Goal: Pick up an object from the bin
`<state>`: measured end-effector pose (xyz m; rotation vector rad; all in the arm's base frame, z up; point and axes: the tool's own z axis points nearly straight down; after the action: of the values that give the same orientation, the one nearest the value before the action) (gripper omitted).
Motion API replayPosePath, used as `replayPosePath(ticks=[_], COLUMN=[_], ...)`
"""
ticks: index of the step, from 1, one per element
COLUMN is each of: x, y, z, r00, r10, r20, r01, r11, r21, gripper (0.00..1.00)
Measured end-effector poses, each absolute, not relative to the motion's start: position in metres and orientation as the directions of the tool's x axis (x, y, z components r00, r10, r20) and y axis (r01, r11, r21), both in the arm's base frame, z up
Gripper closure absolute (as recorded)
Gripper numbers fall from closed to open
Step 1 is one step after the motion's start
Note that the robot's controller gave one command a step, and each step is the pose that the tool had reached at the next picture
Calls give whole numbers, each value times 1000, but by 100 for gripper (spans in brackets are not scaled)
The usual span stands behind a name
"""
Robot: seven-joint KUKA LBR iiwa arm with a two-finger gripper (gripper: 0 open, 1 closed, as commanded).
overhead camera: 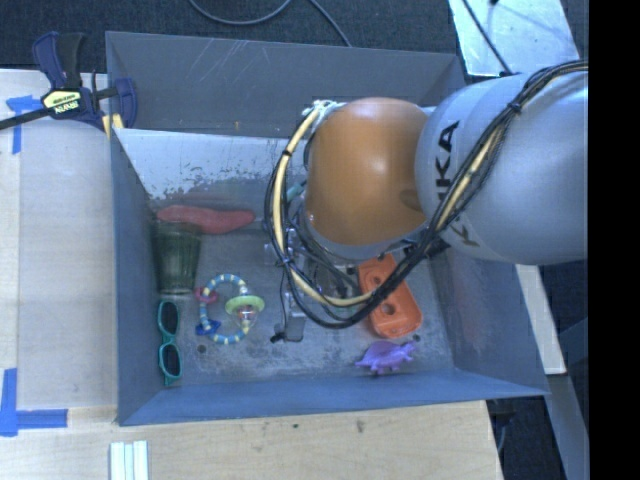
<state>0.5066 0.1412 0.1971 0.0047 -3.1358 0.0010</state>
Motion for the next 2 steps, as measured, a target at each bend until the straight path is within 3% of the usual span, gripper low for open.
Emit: replayPosePath(ticks=[1,2], x=[508,507], y=[141,150], z=[202,171], r00=[-1000,-1000], r10=[0,15], r20=[-3,-12], r01=[0,15], r11=[1000,1000], r21=[1,3], gripper=[0,0])
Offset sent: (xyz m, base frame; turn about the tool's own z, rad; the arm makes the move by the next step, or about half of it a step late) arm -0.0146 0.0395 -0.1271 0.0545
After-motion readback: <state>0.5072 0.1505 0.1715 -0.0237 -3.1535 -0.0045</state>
